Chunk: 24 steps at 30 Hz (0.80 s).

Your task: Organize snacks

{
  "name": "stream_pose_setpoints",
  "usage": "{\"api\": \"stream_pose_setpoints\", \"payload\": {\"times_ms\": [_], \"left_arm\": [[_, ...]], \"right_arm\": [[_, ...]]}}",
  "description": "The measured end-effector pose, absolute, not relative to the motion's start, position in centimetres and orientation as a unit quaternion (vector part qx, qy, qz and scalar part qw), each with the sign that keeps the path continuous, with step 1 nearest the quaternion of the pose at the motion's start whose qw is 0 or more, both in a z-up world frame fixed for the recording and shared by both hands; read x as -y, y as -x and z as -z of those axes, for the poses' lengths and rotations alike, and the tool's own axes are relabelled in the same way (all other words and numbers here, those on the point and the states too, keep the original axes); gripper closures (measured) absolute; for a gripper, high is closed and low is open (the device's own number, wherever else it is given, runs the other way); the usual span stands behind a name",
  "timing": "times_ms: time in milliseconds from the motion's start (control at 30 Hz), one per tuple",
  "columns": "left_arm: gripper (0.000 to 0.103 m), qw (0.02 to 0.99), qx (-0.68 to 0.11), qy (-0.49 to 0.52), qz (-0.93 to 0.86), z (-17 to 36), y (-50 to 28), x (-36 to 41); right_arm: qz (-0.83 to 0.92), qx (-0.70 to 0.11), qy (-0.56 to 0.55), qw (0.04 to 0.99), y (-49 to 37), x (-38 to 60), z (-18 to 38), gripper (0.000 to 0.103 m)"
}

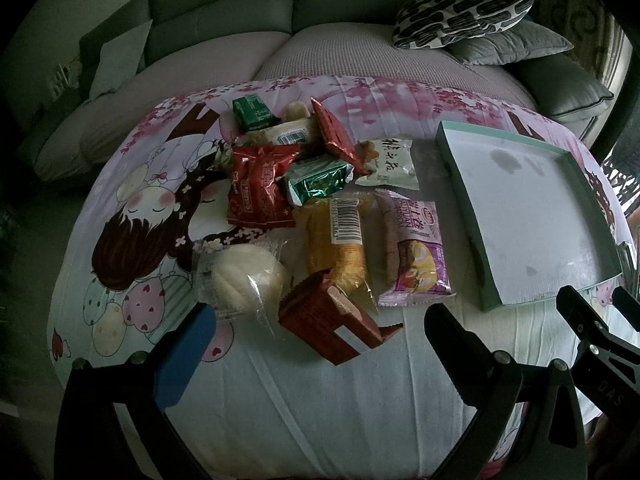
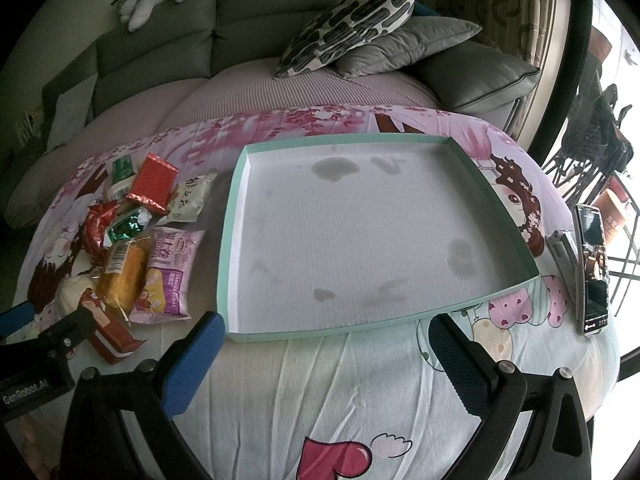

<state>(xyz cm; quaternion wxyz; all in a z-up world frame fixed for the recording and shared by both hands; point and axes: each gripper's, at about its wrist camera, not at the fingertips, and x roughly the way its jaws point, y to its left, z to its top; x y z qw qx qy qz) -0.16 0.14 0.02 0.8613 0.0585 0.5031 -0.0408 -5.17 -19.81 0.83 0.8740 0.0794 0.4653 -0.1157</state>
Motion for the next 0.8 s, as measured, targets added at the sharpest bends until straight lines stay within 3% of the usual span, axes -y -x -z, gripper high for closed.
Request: {"api": "stream_pose_setpoints", "payload": {"times_ms": [800], "left_arm": [[0.0, 0.86, -0.505, -0.056, 0.039, 0.09, 0.06, -0.38]], "right_arm": [[0.115, -0.466, -0.078, 0.874, 5.12, 19.56, -0.73, 0.0]]}}
